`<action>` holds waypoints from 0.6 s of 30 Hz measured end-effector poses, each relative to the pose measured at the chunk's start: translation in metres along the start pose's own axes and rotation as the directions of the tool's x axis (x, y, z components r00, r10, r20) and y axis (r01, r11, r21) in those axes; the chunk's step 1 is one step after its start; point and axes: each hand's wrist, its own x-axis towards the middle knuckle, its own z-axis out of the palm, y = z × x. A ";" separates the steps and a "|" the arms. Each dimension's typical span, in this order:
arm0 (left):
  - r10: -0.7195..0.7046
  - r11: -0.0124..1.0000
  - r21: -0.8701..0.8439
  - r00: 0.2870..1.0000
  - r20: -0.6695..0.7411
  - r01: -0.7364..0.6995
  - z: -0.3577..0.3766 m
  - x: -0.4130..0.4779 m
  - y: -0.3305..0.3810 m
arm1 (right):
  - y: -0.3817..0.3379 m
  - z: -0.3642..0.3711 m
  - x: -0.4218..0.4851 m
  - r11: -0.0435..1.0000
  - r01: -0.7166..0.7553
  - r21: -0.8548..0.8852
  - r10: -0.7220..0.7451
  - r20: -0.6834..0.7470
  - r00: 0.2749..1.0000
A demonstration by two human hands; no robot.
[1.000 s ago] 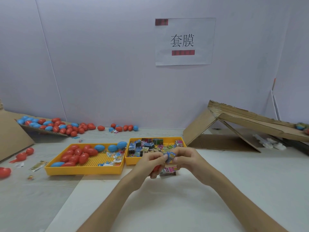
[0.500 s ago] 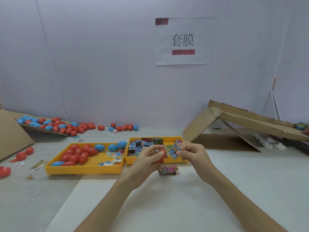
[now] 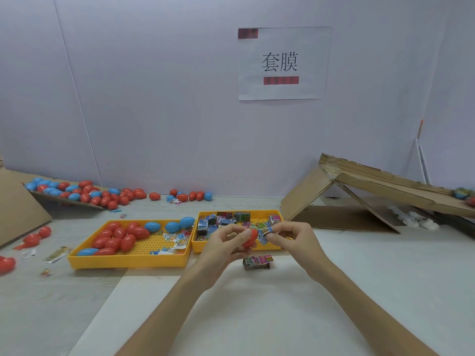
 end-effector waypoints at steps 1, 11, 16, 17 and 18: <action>-0.004 1.000 0.030 1.000 0.000 0.004 0.000 0.000 -0.001 | -0.001 0.000 0.000 1.000 0.010 -0.006 -0.010 0.019 1.000; -0.078 0.994 0.083 0.995 0.065 0.073 0.002 0.001 -0.001 | -0.007 0.003 -0.004 0.996 0.071 0.054 -0.077 0.124 0.989; -0.088 0.992 0.100 0.994 0.057 0.082 0.003 0.000 0.000 | -0.007 0.004 -0.003 0.998 0.068 0.007 -0.068 0.090 0.994; -0.089 0.992 0.100 0.994 0.057 0.083 0.003 0.000 0.000 | -0.008 0.004 -0.004 0.997 0.076 0.003 -0.076 0.089 0.993; -0.089 0.992 0.099 0.994 0.058 0.083 0.003 0.000 0.000 | -0.008 0.004 -0.004 0.997 0.082 0.000 -0.082 0.084 0.993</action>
